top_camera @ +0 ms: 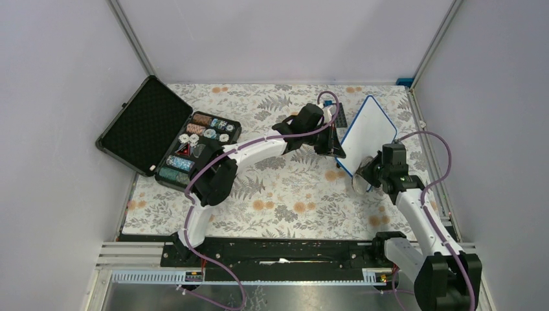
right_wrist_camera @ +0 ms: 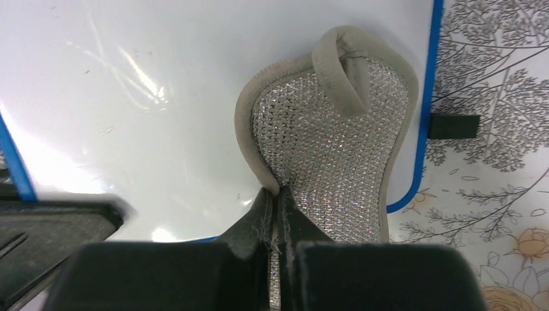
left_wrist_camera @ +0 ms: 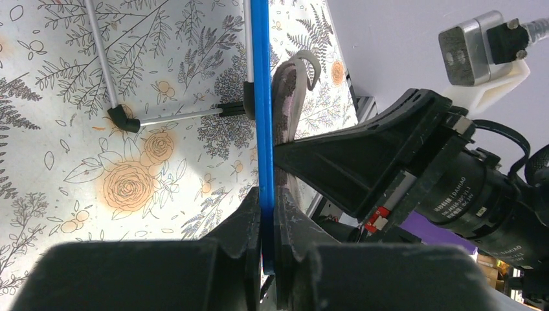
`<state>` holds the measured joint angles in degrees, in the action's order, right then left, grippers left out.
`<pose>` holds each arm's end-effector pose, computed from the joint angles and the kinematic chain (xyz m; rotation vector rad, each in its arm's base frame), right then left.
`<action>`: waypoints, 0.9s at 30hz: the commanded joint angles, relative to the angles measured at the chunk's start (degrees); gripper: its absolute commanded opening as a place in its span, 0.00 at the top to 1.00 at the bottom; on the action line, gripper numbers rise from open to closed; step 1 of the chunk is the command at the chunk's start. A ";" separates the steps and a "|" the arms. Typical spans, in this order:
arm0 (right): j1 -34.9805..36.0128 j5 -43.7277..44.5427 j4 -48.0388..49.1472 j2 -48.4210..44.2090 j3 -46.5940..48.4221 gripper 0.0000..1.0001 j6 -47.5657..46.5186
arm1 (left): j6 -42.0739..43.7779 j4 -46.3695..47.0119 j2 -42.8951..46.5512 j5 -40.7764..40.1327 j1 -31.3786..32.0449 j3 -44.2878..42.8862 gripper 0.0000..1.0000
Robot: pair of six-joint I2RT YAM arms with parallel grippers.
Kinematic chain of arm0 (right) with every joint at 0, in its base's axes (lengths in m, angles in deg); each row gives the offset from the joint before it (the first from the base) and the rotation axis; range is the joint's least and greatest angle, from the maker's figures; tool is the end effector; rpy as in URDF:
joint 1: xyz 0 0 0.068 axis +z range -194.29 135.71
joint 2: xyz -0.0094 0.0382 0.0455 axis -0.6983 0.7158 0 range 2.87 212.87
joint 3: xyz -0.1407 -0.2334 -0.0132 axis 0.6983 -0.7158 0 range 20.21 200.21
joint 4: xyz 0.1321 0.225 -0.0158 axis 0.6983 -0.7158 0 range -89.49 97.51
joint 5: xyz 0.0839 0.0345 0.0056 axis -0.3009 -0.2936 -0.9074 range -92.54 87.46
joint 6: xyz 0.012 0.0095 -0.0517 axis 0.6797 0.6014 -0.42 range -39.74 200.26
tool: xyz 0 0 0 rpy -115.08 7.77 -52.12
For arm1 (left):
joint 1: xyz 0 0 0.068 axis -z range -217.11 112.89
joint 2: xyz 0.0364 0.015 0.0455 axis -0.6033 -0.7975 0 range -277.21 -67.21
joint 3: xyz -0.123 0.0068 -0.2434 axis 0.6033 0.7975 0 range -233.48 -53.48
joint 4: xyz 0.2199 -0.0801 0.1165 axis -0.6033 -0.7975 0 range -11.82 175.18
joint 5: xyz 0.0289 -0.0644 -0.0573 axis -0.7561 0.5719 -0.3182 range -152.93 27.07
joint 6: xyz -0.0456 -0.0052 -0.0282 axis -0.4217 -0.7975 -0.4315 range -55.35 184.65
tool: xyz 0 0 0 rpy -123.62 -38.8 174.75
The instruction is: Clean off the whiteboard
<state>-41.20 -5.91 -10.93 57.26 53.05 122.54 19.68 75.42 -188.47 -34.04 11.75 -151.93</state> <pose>0.1995 0.0129 0.2235 0.7460 2.1906 0.4791 0.3125 -0.3838 0.2430 0.4249 2.4160 -1.3992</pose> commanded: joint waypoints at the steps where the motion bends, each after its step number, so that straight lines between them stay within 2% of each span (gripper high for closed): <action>1: -0.85 6.84 -1.33 3.42 1.77 1.00 -1.96 | 1.50 -0.81 0.40 2.42 2.46 0.81 1.00; 7: -12.65 3.57 -3.59 11.79 -2.57 1.00 -2.22 | 1.47 -0.96 0.49 2.58 2.47 0.90 1.00; 11: -12.72 -4.62 -1.26 12.73 -1.96 1.00 -3.99 | 1.46 -0.82 0.49 2.58 2.47 0.90 1.00; 13: -12.03 -9.84 2.07 10.82 -2.03 1.00 -2.79 | 1.22 -0.70 0.34 2.72 2.45 0.94 1.00; 15: -9.03 -11.52 4.26 8.26 -0.83 1.00 -1.27 | 1.11 -0.56 0.16 2.81 2.55 0.90 1.00; 18: -0.75 -7.80 3.97 4.63 3.86 1.00 -0.99 | 1.11 -0.60 0.09 2.70 2.50 0.90 1.00; 20: 2.19 -7.30 4.97 2.51 5.77 1.00 -0.82 | 1.11 -0.60 -0.02 2.66 2.50 0.83 1.00; 23: 2.36 -6.20 6.61 0.68 5.63 1.00 -0.78 | 1.03 -0.60 -0.21 2.82 2.53 0.81 1.00; 27: 2.07 2.20 2.67 2.17 4.26 1.00 -2.46 | 1.22 -0.69 0.23 2.76 2.50 0.89 1.00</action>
<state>-39.19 -9.15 -6.56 58.11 57.01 120.44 19.51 75.42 -188.47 -34.24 11.84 -151.93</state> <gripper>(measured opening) 0.022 0.070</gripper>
